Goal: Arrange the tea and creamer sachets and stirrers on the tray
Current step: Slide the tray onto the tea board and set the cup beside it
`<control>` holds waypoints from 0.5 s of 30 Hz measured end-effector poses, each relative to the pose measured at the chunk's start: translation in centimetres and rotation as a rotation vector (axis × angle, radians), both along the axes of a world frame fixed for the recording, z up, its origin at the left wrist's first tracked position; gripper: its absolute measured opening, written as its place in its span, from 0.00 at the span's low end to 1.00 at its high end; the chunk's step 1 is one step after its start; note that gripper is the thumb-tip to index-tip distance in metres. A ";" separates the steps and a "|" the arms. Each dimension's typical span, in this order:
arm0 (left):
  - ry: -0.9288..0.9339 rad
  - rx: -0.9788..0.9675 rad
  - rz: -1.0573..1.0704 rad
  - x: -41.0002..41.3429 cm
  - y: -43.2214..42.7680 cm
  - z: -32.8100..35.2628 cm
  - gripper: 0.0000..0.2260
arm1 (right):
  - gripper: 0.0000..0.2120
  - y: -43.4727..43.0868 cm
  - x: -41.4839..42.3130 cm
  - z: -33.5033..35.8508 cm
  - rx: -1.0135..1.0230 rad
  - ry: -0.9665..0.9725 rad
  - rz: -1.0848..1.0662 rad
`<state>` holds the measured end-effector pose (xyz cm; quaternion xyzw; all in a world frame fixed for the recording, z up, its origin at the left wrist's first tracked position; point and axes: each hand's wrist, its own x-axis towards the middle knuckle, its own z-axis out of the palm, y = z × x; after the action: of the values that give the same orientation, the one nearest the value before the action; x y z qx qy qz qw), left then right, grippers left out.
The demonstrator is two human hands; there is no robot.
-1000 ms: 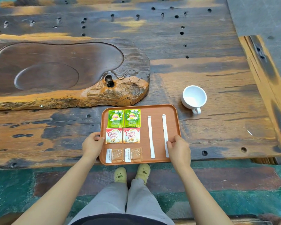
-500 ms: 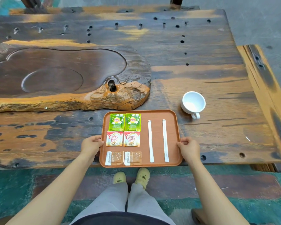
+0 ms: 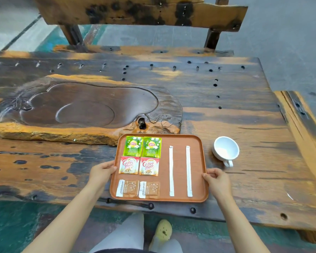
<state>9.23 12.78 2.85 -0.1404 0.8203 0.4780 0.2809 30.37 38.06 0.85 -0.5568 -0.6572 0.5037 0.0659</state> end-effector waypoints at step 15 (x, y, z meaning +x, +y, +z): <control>0.091 0.107 0.065 -16.4 6.7 3.1 0.15 | 0.05 7.0 -18.6 3.8 0.066 0.062 0.055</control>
<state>-7.20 19.48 5.94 -0.1297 0.8005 0.5359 0.2347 11.81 45.08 4.60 -0.5202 -0.6861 0.5005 0.0907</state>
